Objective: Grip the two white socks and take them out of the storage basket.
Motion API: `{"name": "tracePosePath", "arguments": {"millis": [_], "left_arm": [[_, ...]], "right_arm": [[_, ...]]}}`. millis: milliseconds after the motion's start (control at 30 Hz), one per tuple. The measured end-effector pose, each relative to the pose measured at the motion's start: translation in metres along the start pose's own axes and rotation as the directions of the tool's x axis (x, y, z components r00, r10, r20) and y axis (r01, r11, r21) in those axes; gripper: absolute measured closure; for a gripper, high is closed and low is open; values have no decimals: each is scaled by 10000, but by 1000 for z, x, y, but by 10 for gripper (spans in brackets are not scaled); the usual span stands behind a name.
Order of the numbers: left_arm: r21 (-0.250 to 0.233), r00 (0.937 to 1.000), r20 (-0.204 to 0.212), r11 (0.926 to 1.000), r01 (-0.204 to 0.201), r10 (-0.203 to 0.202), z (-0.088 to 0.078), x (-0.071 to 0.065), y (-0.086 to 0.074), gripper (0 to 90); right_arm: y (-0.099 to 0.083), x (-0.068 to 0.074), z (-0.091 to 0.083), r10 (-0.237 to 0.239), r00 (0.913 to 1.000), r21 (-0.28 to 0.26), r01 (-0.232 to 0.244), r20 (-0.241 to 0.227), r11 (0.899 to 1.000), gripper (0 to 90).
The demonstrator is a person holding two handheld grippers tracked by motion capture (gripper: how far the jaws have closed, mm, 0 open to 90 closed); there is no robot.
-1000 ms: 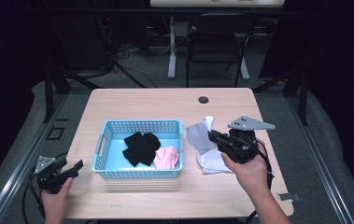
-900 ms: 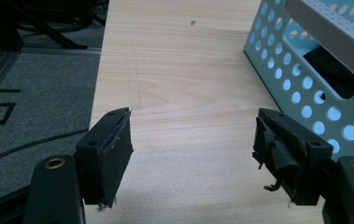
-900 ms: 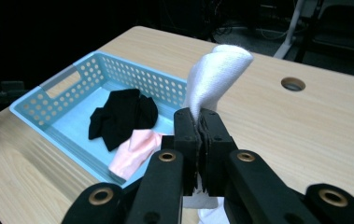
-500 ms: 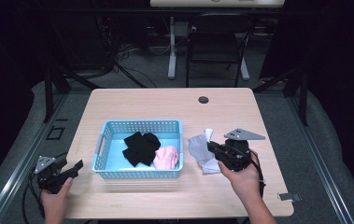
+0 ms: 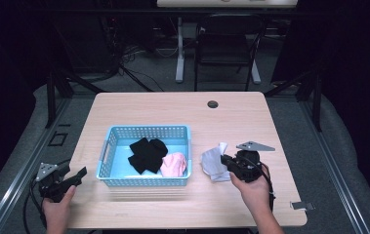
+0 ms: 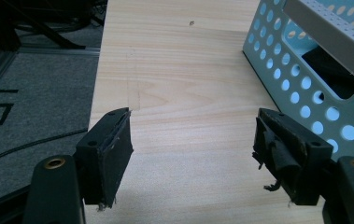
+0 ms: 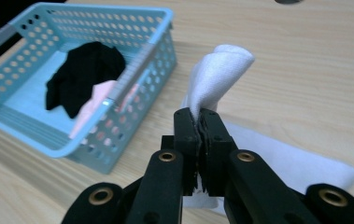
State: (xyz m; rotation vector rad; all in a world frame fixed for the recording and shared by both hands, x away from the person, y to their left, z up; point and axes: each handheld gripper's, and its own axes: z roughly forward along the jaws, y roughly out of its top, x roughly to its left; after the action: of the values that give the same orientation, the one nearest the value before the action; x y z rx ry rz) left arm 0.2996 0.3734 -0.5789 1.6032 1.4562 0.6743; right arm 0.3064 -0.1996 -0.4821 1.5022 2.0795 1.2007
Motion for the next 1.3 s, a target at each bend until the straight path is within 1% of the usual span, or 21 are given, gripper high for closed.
{"name": "tracePosePath", "arguments": {"millis": [167,200,233,333,400,500,567,600,667,767,867,933,1033,1100,1167,1300], "left_arm": [[-37,10000,10,10000,19,-19,-1,0,0,278],[-30,10000,11,10000,12,-12,-1,0,0,278],[-13,10000,12,10000,5,-5,0,0,0,278],[19,10000,1,10000,-33,33,0,0,0,278],[19,10000,4,10000,-37,37,0,-1,0,278],[13,10000,-3,10000,-16,16,0,0,0,278],[-11,10000,3,10000,-6,6,0,0,0,278],[-15,10000,7,10000,2,-2,0,0,0,278],[-27,10000,1,10000,8,-8,0,0,0,278],[-35,10000,5,10000,16,-16,0,0,0,278],[-47,10000,-3,10000,16,-16,0,1,0,278],[-51,10000,-6,10000,19,-19,0,1,0,278],[-47,10000,-6,10000,12,-12,0,0,0,278],[-44,10000,-7,10000,8,-8,0,0,0,278],[-44,10000,-5,10000,13,-13,0,0,0,278],[-6,10000,4,10000,-5,5,0,0,0,278]], "right_arm": [[-13,-20,5,629,9971,112,-634,431,9979,869],[-13,-20,5,629,9971,112,-634,431,9979,869],[-19,-28,6,821,9952,183,-832,540,9964,869],[-25,-36,8,1114,9911,155,-1128,722,9935,868],[-29,-42,10,1207,9885,203,-1230,909,9922,868],[-35,-49,14,1364,9849,307,-1403,1064,9896,867],[-38,-53,17,1316,9824,395,-1379,1326,9897,866],[-39,-55,19,1316,9814,453,-1391,1394,9892,865],[-41,-58,20,1463,9789,458,-1542,1428,9870,862],[-43,-59,21,1363,9787,445,-1447,1533,9885,841],[-45,-60,19,1424,9768,279,-1486,1599,9885,741],[-45,-60,18,1374,9753,172,-1425,1729,9897,692],[-44,-59,16,1312,9761,-88,-1316,1732,9913,641],[-43,-57,15,1287,9778,-222,-1267,1657,9917,613],[-42,-54,13,1165,9793,-311,-1129,1654,9931,602],[-42,-47,12,819,9842,-479,-752,1567,9960,581]]}}
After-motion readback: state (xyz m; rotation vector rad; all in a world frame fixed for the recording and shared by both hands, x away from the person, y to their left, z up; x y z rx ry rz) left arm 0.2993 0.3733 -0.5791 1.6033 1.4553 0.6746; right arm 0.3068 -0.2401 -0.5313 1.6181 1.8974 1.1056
